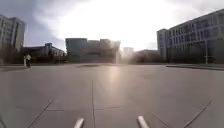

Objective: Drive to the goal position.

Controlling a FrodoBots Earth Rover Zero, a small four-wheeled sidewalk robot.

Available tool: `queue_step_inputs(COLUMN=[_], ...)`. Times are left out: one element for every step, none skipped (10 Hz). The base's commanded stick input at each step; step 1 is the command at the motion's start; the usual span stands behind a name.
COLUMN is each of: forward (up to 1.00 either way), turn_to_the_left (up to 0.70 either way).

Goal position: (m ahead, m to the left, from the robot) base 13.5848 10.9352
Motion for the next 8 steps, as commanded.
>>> queue_step_inputs(forward=[1.0,1.0,1.0,1.0,1.0,1.0,1.0,1.0], turn_to_the_left=[0.0,0.0,0.0,0.0,0.0,0.0,0.0,0.0])
